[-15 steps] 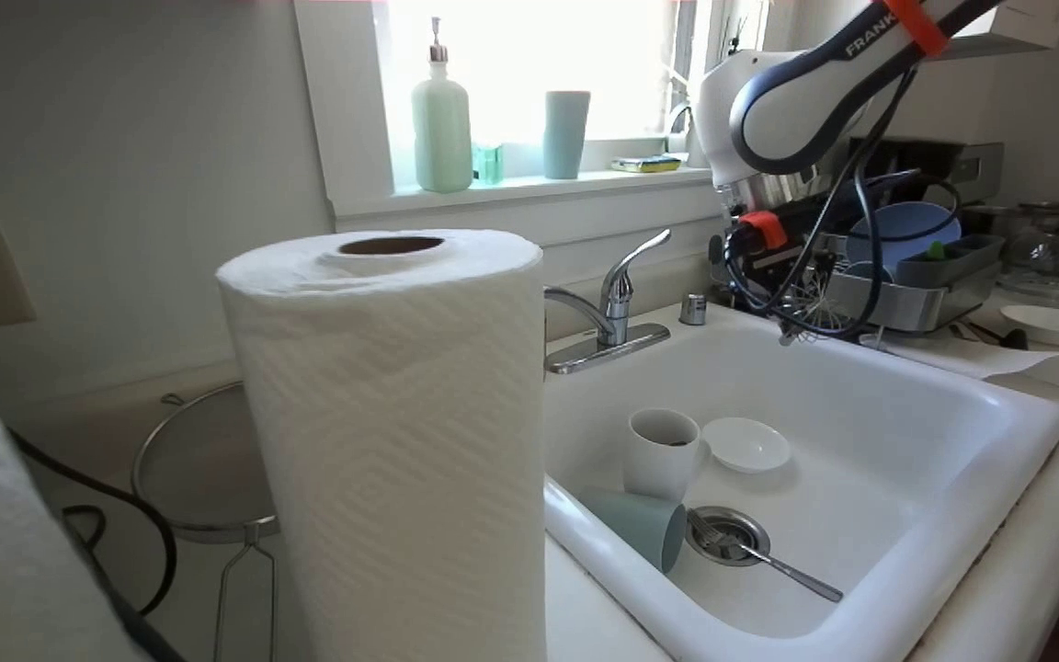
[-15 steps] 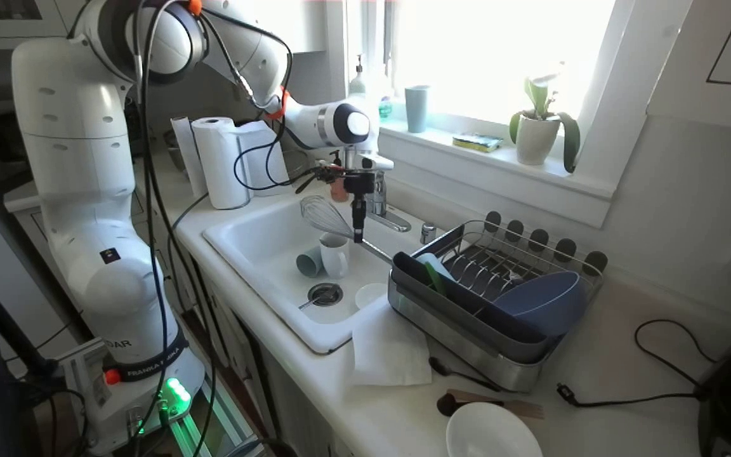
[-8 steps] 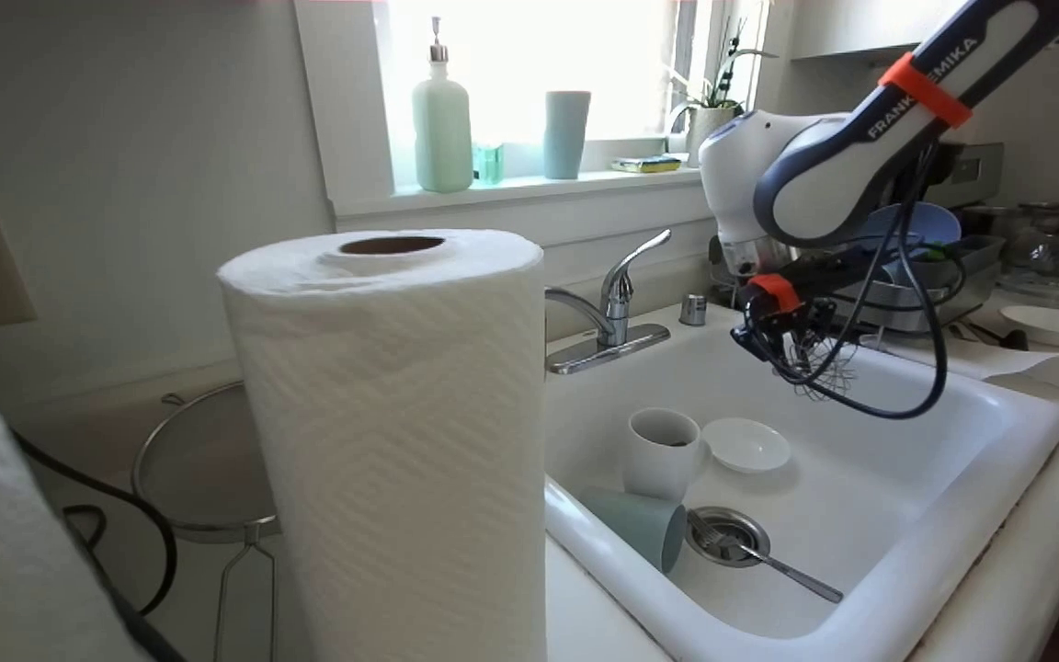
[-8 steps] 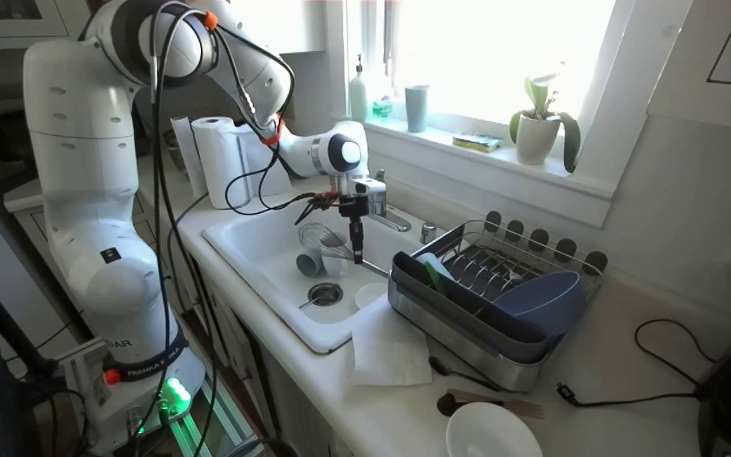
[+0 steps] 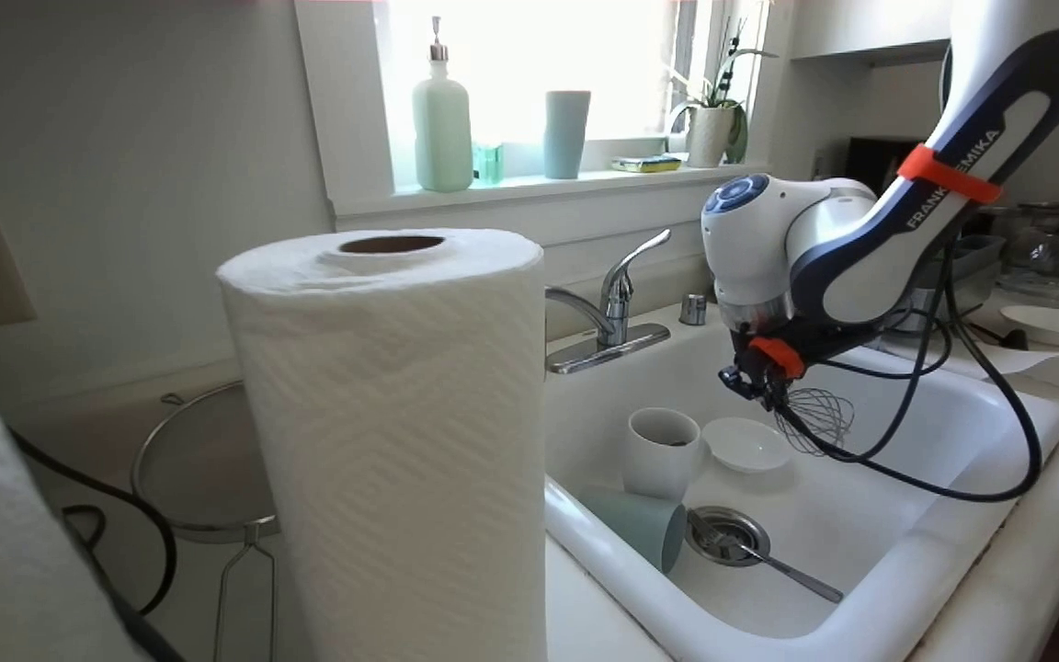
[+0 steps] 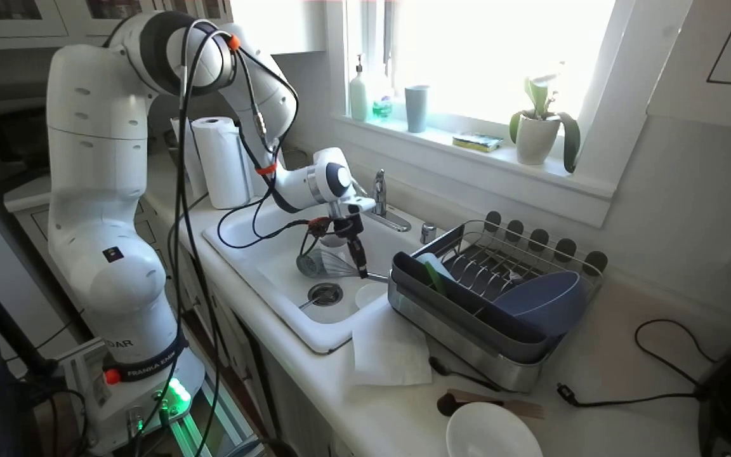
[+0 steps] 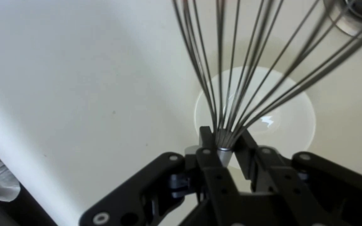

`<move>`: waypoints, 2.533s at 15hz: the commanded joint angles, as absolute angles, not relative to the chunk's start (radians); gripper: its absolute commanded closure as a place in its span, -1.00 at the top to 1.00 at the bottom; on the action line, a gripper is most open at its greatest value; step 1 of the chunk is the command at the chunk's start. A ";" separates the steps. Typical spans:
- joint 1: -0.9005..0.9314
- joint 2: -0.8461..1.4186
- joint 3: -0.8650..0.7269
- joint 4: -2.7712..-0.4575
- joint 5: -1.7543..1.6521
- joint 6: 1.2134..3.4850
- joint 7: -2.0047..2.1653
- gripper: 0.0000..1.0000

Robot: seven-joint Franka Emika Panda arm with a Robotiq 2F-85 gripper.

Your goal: Remove the whisk from the drying rack and put it in the sink

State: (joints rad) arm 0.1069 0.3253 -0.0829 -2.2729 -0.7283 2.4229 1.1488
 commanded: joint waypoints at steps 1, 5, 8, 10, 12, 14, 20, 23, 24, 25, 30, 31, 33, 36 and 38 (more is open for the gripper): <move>0.143 0.360 -0.117 -2.291 -0.884 2.493 1.263 -0.89; 0.140 0.397 -0.125 -2.287 -1.009 2.502 1.350 -0.89; 0.131 0.417 -0.120 -2.286 -1.094 2.512 1.410 -0.89; 0.120 0.431 -0.108 -2.285 -1.116 2.519 1.424 -0.89; 0.124 0.450 -0.108 -2.275 -1.159 2.518 1.446 -0.89; 0.127 0.469 -0.108 -2.264 -1.215 2.519 1.480 -0.89; 0.115 0.535 -0.078 -2.228 -1.372 2.503 1.583 -0.89; 0.107 0.568 -0.063 -2.212 -1.423 2.494 1.612 -0.89; 0.104 0.577 -0.059 -2.208 -1.436 2.491 1.619 -0.89; 0.102 0.585 -0.056 -2.203 -1.450 2.488 1.624 -0.89; 0.091 0.605 -0.048 -2.190 -1.499 2.465 1.638 -0.02; 0.086 0.606 -0.044 -2.190 -1.497 2.463 1.634 0.09; 0.078 0.605 -0.038 -2.190 -1.496 2.460 1.630 0.37; 0.062 0.585 -0.025 -2.194 -1.477 2.470 1.616 0.79; 0.043 0.562 -0.011 -2.194 -1.443 2.484 1.593 1.00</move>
State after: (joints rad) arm 0.0818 0.5862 -0.0431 -2.2019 -1.4590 2.4751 1.6012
